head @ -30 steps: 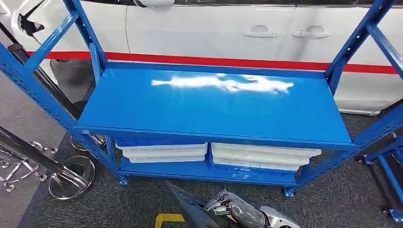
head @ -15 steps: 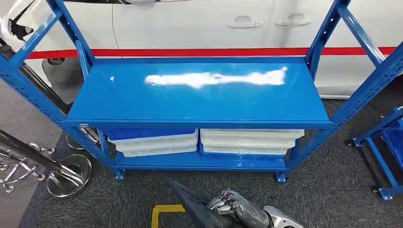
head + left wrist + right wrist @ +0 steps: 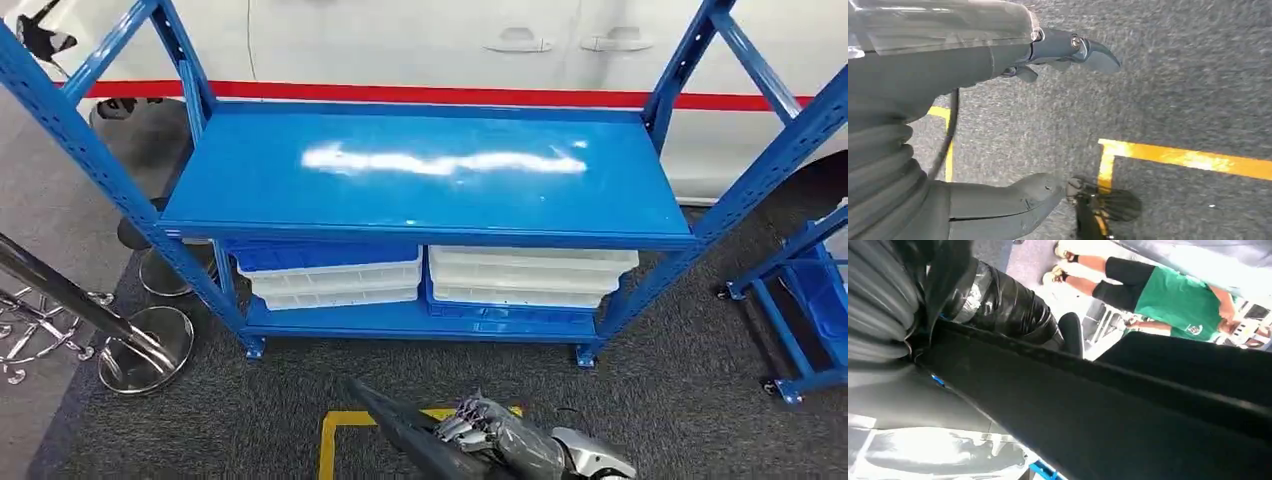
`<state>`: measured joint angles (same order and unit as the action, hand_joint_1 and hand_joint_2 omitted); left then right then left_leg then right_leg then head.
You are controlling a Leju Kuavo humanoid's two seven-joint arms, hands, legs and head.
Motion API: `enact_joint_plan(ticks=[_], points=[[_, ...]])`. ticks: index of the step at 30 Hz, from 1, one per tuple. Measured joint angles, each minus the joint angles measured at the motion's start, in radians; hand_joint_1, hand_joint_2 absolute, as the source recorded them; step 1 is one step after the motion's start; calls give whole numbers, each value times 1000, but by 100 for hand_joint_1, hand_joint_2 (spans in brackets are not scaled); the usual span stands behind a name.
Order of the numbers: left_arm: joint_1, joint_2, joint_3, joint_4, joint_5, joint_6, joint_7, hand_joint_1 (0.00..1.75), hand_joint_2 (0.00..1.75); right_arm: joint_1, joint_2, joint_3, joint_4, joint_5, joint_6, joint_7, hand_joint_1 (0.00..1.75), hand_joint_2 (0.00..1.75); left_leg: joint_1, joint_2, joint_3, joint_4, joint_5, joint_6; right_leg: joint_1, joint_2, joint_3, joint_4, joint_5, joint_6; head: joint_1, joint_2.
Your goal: Take the parts from the cabinet and place them on the table.
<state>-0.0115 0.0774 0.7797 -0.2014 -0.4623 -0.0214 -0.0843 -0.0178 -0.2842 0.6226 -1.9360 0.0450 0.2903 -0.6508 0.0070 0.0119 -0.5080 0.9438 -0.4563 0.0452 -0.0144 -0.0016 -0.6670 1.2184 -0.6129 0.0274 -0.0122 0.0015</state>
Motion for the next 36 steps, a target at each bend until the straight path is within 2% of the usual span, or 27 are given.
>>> enact_joint_plan(ticks=[1, 2, 3, 5, 6, 7, 10, 11, 12, 13, 15, 16, 17, 18, 20, 21, 22, 23, 26, 27, 28, 30, 31, 32, 33, 35, 36], points=[[0, -3, 1, 0, 0, 0, 0, 0, 175, 0, 0, 0, 0, -2, 0, 0, 175, 175, -3, 1, -17, 8, 7, 1, 1, 0, -15, 66, -17, 1, 0, 0], [0, -4, 2, 0, 0, 0, 1, 0, 175, 0, 0, 0, 0, -2, 0, 0, 175, 175, -5, 2, -33, 16, 13, 1, 1, 0, -10, 86, -1, 0, 0, 0], [0, -5, 3, 0, 0, 0, 1, 0, 175, 0, 0, 0, 0, -3, 0, 0, 175, 175, -8, 3, -47, 22, 18, 0, 2, 0, 19, 59, 36, -4, 0, 0], [0, -7, 6, 0, 1, 0, 2, 0, 175, -1, 0, 0, 0, -4, 0, 0, 175, 175, -12, 2, -65, 27, 31, -2, 6, 0, 129, -95, 107, -18, 0, 0], [0, -9, 9, 0, 1, 0, 2, 0, 175, -3, 0, 0, 0, -5, 0, 0, 175, 175, -12, 2, -67, 27, 37, -4, 13, -1, 190, -186, 105, -30, 0, 0], [0, -14, 10, 0, 1, 0, 1, 0, 175, -6, 0, 0, 0, -5, 0, 0, 175, 175, -18, 1, -71, 30, 42, -10, 16, -3, 228, -254, 84, -38, 0, 0], [1, -14, 16, 0, 1, 0, 2, 0, 175, -9, -1, 0, 0, -5, 0, -1, 175, 175, -9, 2, -76, 27, 63, -28, 22, -2, 219, -260, 91, -43, 0, 0], [3, -13, 16, 0, 2, 0, 2, 0, 175, -8, -1, 0, 0, -5, 0, -1, 175, 175, -17, 1, -79, 27, 70, -36, 11, -3, 208, -272, 107, -51, 0, 0], [4, -15, 16, 0, 1, 0, 2, 0, 175, -11, -1, 0, 0, -6, 0, -1, 175, 175, -10, -4, -90, 39, 41, -40, 8, -10, 200, -273, 121, -56, -1, 0], [6, -14, 16, 0, 1, 1, 2, 0, 175, -11, -1, 0, 0, -6, 0, -1, 175, 175, -6, -5, -107, 77, -19, -47, 8, -6, 184, -272, 132, -62, 0, 0], [6, -12, 17, 0, 1, 2, 2, 0, 175, -11, -1, 0, 0, -6, 1, -1, 175, 175, 1, -5, -142, 224, -140, -58, 8, -8, 150, -261, 150, -66, 0, 0], [5, -12, 17, 0, 2, 2, 2, 0, 175, -11, -1, 0, 0, -5, 1, -1, 175, 175, 3, -5, -156, 297, -165, -64, 8, -9, 131, -253, 159, -65, 0, 0], [4, -13, 17, 0, 1, 1, 2, 0, 175, -11, -1, 0, 0, -5, 2, -1, 175, 175, 6, -5, -156, 337, -153, -68, 8, -9, 112, -245, 166, -63, 0, 0], [5, -13, 17, 0, 1, 1, 2, 0, 175, -11, -1, 0, 0, -6, 5, -1, 175, 175, 9, -5, -138, 336, -114, -71, 7, -9, 94, -238, 175, -61, 0, 0], [5, -11, 17, 0, 1, 1, 2, 0, 175, -11, -1, 0, 0, -5, 5, -1, 175, 175, 14, -5, -52, 231, -38, -74, 4, -9, 61, -223, 189, -53, 0, 0], [3, -11, 17, 0, 2, 1, 2, 0, 175, -11, -1, 0, 0, -5, 6, -1, 175, 175, 15, -6, 11, 146, -37, -72, 3, -8, 52, -217, 195, -47, -1, 0], [0, -11, 17, 0, 1, 1, 1, 0, 175, -11, -1, 0, 0, -5, 10, -1, 175, 175, 11, -11, 79, 50, -69, -67, 6, -8, 49, -216, 202, -41, -1, 0], [0, -11, 17, 0, 2, 1, 0, 0, 175, -12, -1, 0, 0, -6, 13, -1, 175, 175, 7, -14, 106, -7, -84, -58, 5, -10, 49, -218, 212, -34, 0, 0], [2, -11, 18, 0, 1, 1, -3, 0, 175, -12, -1, 0, 0, -6, 16, -1, 175, 175, 3, -12, 84, -8, -68, -37, 6, -8, 45, -228, 242, -13, 0, 0], [2, -11, 18, 0, 1, 1, -4, 0, 175, -10, -1, 0, 0, -6, 16, -1, 175, 175, 11, -2, 76, -11, -55, -25, -1, -4, 37, -213, 215, -10, 0, 0], [1, -11, 18, 0, 1, 0, -5, 0, 175, -11, -1, 0, 1, -7, 18, -1, 175, 175, 10, -2, 63, -11, -46, -14, -1, -3, 22, -177, 156, -8, 0, 0], [2, -11, 19, 0, -2, -3, -10, 0, 175, -9, -1, 0, 1, -9, 24, -1, 175, 175, 7, 1, 34, -5, -26, -7, -1, -2, -14, -35, 33, -3, 0, 0], [2, -12, 19, 0, -9, -3, -13, 0, 175, -9, -1, 0, 2, -9, 27, -1, 175, 175, 5, 3, 18, 0, -16, -7, -1, -2, -31, 41, 1, 0, 0, 0], [2, -12, 19, 0, -11, -4, -16, 0, 175, -9, -1, 0, 3, -9, 31, -2, 175, 175, 4, 4, 2, 8, -7, -7, -1, -2, -34, 87, 6, 1, 0, 0], [2, -12, 19, 0, -11, -6, -16, 0, 175, -9, -1, 0, 3, -9, 35, -2, 175, 175, 3, 5, -18, 17, -1, -9, -1, -3, -21, 97, 38, 1, 0, 0], [2, -12, 20, 0, -19, -11, -16, 0, 175, -8, -1, 0, 3, -9, 35, -3, 175, 175, 3, 5, -53, 32, 14, -14, -1, -3, 64, 2, 118, -5, 0, 0], [2, -13, 20, 0, -20, -14, -16, 0, 175, -9, -1, 0, 3, -10, 35, -3, 175, 175, 3, 4, -62, 36, 20, -18, 0, -3, 122, -76, 126, -10, 0, 0]])
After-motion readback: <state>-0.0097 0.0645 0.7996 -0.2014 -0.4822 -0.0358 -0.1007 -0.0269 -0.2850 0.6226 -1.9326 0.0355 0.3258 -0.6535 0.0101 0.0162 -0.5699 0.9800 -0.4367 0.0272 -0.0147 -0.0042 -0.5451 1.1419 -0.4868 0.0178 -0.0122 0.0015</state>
